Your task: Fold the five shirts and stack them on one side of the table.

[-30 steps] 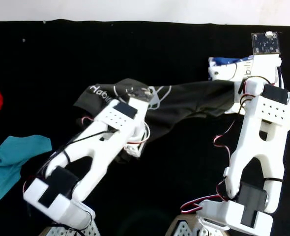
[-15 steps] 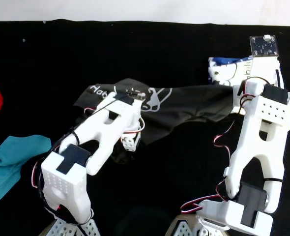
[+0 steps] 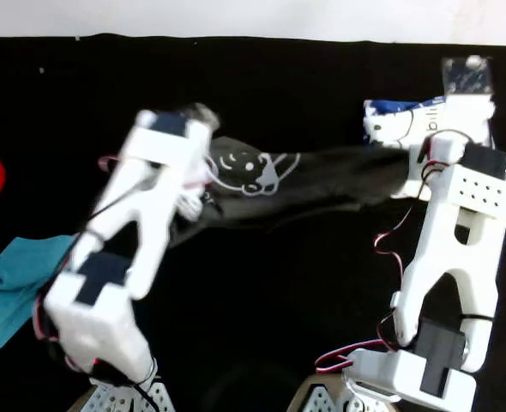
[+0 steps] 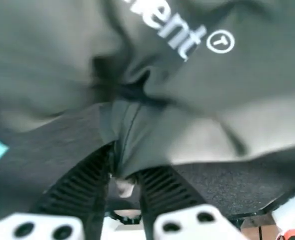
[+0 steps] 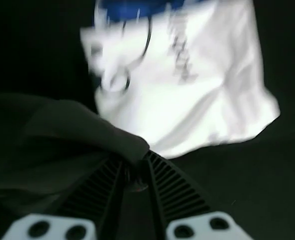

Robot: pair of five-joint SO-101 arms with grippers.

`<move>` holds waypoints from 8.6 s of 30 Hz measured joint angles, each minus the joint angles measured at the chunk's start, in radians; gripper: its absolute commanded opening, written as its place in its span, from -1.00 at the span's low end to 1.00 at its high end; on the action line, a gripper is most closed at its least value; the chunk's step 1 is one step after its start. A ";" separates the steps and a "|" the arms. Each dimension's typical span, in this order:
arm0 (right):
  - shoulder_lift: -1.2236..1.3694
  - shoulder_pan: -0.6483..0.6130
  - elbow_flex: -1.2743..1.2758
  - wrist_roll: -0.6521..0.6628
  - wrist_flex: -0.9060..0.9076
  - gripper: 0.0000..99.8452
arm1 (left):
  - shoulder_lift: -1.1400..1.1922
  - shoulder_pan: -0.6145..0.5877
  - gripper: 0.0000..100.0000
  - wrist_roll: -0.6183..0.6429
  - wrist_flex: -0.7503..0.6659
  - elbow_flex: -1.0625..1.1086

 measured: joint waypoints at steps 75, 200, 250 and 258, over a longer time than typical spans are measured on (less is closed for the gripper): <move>0.427 -0.247 -0.982 -0.002 -0.021 -0.99 | -0.140 -0.368 -0.98 -0.100 -0.258 -0.411; 0.450 -0.367 -0.371 -0.005 -0.485 -0.99 | 0.436 -0.483 -0.98 -0.160 -0.164 -0.775; -0.374 -0.298 0.562 0.046 0.275 -0.99 | -0.594 -0.453 -0.98 -0.351 -0.233 0.881; -0.377 -0.213 0.608 0.152 0.269 -0.85 | -0.594 -0.453 -0.80 -0.351 -0.241 0.887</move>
